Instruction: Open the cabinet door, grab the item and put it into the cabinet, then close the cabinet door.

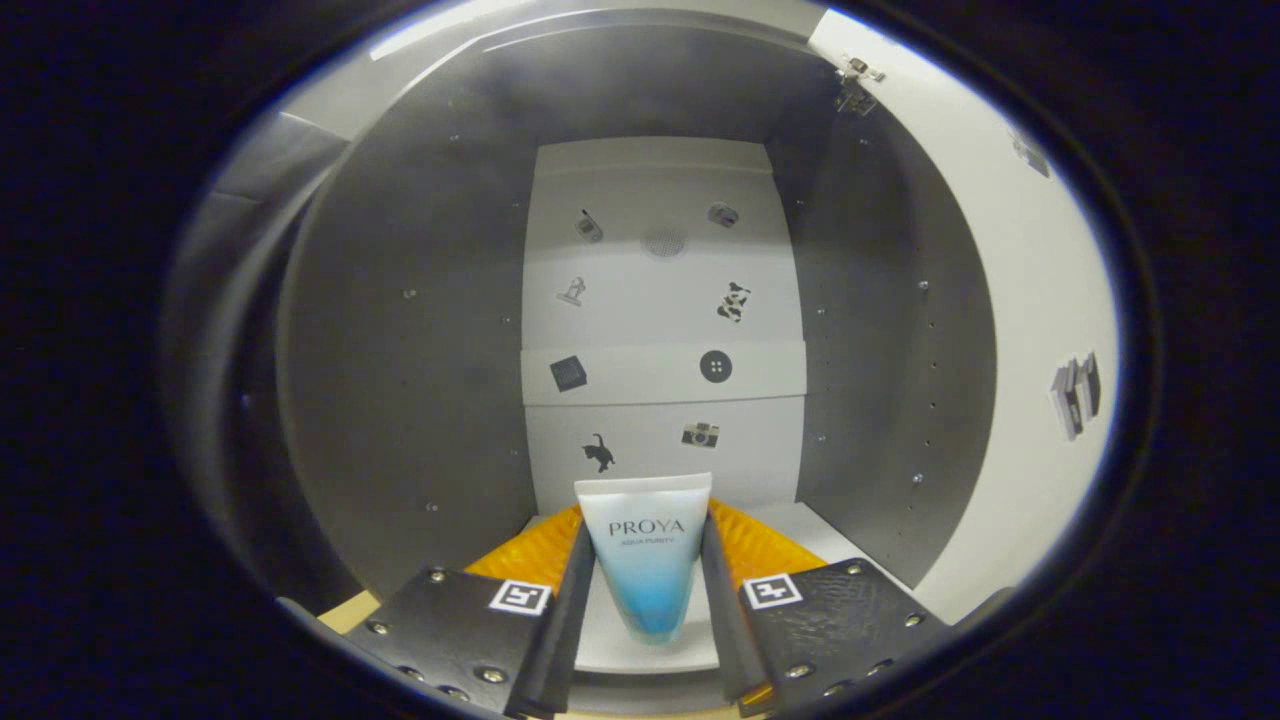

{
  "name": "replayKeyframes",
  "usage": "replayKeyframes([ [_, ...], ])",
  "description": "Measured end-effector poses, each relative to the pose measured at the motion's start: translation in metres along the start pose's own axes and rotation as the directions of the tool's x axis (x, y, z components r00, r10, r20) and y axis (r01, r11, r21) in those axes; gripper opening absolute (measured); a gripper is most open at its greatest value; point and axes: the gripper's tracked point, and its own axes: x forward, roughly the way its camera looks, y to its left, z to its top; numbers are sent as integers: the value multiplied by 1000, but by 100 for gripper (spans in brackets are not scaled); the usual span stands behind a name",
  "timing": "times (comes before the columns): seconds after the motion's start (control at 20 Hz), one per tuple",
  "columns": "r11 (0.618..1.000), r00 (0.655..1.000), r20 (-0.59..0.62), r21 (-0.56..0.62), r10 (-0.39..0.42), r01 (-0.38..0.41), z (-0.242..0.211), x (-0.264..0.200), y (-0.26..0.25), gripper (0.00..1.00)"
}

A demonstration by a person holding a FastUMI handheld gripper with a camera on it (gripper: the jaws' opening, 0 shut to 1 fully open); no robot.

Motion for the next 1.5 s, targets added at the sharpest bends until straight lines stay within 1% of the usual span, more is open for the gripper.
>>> replayKeyframes([
  [0.15, 1000, 1000, -24, -1, -7, 7, -11, 22, -4, 56],
  [0.35, 999, 998, -58, -44, -17, 15, -27, 30, -7, 55],
  [0.55, 999, 996, -84, -46, -33, 29, -41, 32, -12, 56],
  [0.85, 998, 996, -73, -29, -50, 48, -40, 30, -16, 56],
  [0.9, 998, 996, -70, -28, -51, 49, -39, 31, -15, 58],
  [1.05, 999, 997, -61, -12, -47, 47, -36, 33, -16, 91],
  [1.15, 999, 997, -65, -3, -43, 43, -34, 29, -17, 92],
  [1.25, 999, 997, -63, -8, -47, 46, -30, 20, -18, 99],
  [1.5, 998, 998, -31, -28, -54, 54, -10, -23, -13, 99],
])
